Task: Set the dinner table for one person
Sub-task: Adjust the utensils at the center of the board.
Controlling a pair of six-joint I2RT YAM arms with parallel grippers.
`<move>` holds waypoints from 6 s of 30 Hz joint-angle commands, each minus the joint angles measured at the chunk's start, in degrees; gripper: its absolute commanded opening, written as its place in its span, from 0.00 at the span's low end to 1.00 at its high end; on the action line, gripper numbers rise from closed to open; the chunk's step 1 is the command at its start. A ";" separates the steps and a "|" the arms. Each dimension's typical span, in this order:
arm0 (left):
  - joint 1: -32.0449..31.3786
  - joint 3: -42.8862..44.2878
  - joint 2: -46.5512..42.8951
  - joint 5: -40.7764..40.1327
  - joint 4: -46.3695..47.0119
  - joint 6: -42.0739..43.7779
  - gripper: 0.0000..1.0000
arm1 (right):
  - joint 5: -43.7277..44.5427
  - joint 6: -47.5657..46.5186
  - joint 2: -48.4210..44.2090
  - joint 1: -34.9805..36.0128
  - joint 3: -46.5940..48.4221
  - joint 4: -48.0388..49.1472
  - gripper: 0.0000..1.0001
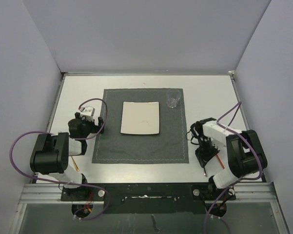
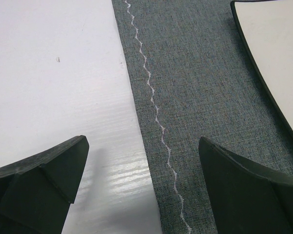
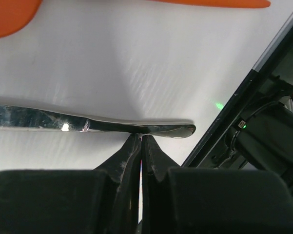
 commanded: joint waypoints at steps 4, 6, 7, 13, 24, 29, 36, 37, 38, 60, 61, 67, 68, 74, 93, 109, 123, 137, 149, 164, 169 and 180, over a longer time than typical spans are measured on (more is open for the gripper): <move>0.07 -0.11 0.43 0.31 4.45 -0.15 0.98 | 3.05 1.82 3.88 -3.26 2.13 -3.03 0.00; 0.06 -0.11 0.43 0.36 4.47 -0.15 0.98 | 2.73 1.23 5.16 -4.42 2.74 -2.94 0.00; 0.07 -0.11 0.43 0.37 4.49 -0.15 0.98 | 2.49 0.72 5.81 -5.15 3.18 -2.82 0.00; 0.07 -0.10 0.45 0.35 4.55 -0.15 0.98 | 2.01 -1.34 9.93 -7.72 6.64 -2.93 0.00; 0.07 -0.11 0.36 0.35 4.54 -0.15 0.98 | 1.76 -3.58 15.16 -10.25 11.67 -2.54 0.00; 0.07 -0.10 0.43 0.35 4.49 -0.15 0.98 | 1.74 -3.75 15.82 -11.56 12.55 -2.78 0.00; 0.07 -0.11 0.39 0.37 4.51 -0.15 0.98 | 1.01 -2.86 14.89 -12.43 13.26 -5.24 0.00; 0.07 -0.13 0.49 0.37 4.53 -0.15 0.98 | 0.72 -2.61 14.61 -12.45 13.13 -5.64 0.00; 0.07 -0.11 0.45 0.30 4.49 -0.18 0.98 | 0.46 -2.34 14.26 -12.35 12.97 -6.04 0.00; 0.07 -0.11 0.44 0.44 4.55 -0.15 0.98 | 0.42 3.12 3.60 -10.58 5.50 -13.43 0.00; 0.07 -0.11 0.43 0.39 4.55 -0.15 0.98 | 0.45 3.15 4.15 -10.58 5.97 -14.15 0.00; 0.07 -0.11 0.44 0.40 4.54 -0.15 0.98 | 0.21 4.39 9.00 -10.58 9.10 -18.54 0.00; 0.07 -0.11 0.50 0.39 4.58 -0.15 0.98 | 0.07 4.48 9.67 -10.62 9.43 -18.96 0.00; 0.07 -0.11 0.47 0.41 4.57 -0.17 0.98 | -1.58 2.54 12.81 -11.01 10.20 -16.76 0.00; 0.07 -0.11 0.47 0.43 4.55 -0.17 0.98 | -3.14 1.59 13.84 -12.87 6.24 -8.51 0.00; 0.07 -0.11 0.49 0.40 4.56 -0.21 0.98 | -2.15 -8.43 14.36 -20.53 6.02 -1.89 0.00; 0.07 -0.11 0.44 0.43 4.55 -0.19 0.98 | -0.09 -10.31 16.44 -24.23 8.51 -2.55 0.00; 0.07 -0.11 0.42 0.43 4.58 -0.21 0.98 | 0.71 -12.07 20.24 -26.37 14.47 -2.46 0.00; 0.07 -0.15 0.47 0.45 4.53 -0.22 0.98 | -0.98 -14.24 26.09 -26.57 20.18 -1.32 0.00; 0.07 -0.11 0.49 0.42 4.55 -0.19 0.98 | -1.85 -15.86 31.18 -26.22 28.87 -1.96 0.00; 0.07 -0.10 0.51 0.44 4.56 -0.19 0.98 | -2.71 -16.17 32.69 -25.68 31.33 -1.61 0.00; 0.07 -0.11 0.43 0.46 4.62 -0.21 0.98 | -4.67 -16.24 33.99 -23.27 35.12 -3.95 0.00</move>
